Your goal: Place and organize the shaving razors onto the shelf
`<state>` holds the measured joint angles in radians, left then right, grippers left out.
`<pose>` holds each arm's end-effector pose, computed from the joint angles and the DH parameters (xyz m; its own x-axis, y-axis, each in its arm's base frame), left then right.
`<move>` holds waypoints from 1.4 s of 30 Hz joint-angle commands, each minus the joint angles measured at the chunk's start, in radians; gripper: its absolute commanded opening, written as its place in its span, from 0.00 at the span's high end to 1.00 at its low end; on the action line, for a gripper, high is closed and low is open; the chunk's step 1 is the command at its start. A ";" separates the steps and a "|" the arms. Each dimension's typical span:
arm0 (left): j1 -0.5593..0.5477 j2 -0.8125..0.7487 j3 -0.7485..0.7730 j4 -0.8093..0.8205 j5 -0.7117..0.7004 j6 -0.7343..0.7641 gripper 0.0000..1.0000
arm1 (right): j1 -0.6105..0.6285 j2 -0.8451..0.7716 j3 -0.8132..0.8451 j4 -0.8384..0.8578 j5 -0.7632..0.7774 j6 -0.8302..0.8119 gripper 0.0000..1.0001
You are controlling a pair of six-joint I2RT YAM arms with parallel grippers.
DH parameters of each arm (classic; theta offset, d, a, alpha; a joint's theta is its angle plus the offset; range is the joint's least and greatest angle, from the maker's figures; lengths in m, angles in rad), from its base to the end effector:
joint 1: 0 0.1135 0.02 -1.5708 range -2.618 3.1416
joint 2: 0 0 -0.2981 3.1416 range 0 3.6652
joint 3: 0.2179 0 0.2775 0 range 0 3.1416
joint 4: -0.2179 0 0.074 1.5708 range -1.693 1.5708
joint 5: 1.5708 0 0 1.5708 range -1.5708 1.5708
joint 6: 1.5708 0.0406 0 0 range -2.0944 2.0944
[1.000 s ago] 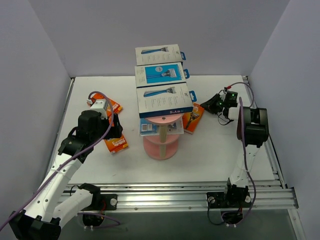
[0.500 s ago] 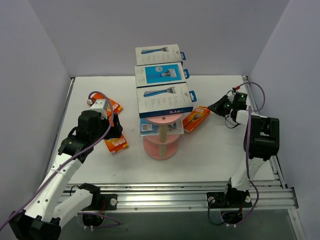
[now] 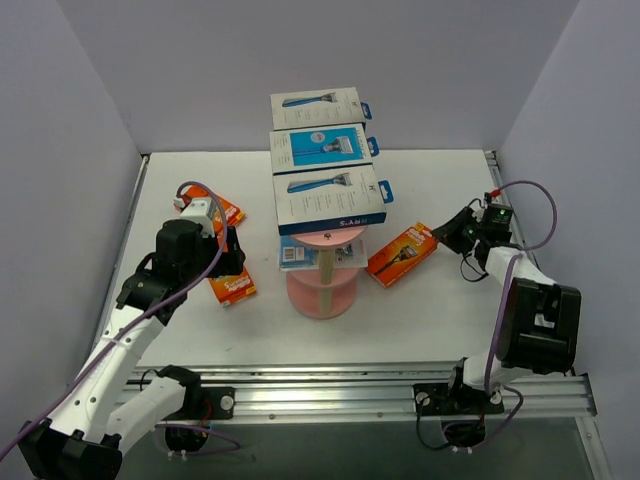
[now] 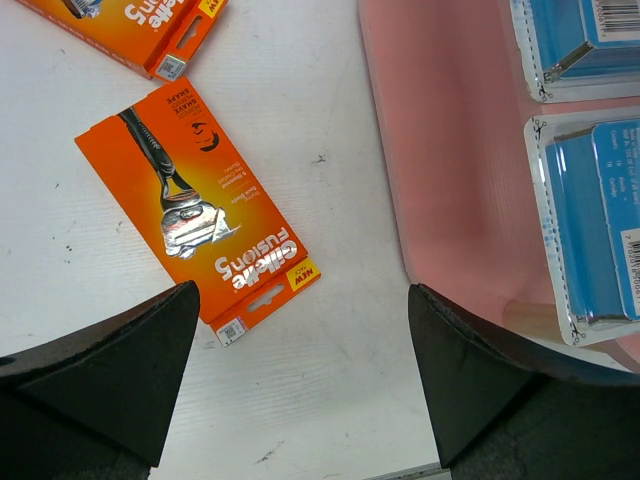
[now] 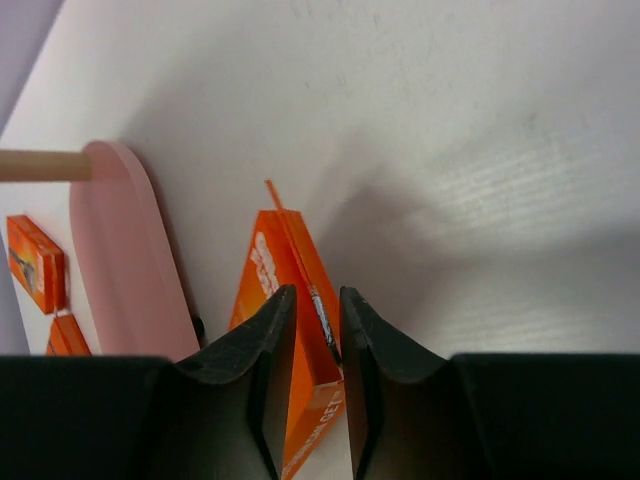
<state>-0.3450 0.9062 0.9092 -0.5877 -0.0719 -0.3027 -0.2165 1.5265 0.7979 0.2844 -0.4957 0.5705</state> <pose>0.1914 -0.0657 0.3458 -0.5796 -0.1077 -0.8078 0.1133 0.9710 -0.2107 0.3440 -0.0559 0.2285 -0.4777 0.5915 -0.6496 0.0327 0.7508 0.6597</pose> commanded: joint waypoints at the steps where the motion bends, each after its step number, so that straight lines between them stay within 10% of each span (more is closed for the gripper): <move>1: 0.006 -0.003 0.030 0.008 -0.009 0.004 0.06 | 0.000 -0.100 -0.064 -0.086 0.016 -0.044 0.79; 6: 0.006 -0.004 0.031 0.005 -0.012 0.004 0.06 | -0.001 -0.239 -0.086 -0.194 0.062 -0.055 0.60; 15: 0.006 -0.010 0.030 0.005 -0.012 0.005 0.06 | -0.023 -0.244 -0.051 -0.303 0.144 -0.089 0.57; 27: 0.005 -0.001 0.030 0.003 -0.011 0.005 0.06 | -0.034 -0.118 -0.101 0.091 -0.096 -0.052 0.58; 42: 0.006 0.013 0.031 0.005 -0.003 0.007 0.06 | -0.034 0.158 -0.005 0.162 -0.087 -0.110 0.60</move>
<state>-0.3447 0.9195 0.9092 -0.5922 -0.0746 -0.3027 -0.2436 1.6695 0.7437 0.3988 -0.5663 0.4873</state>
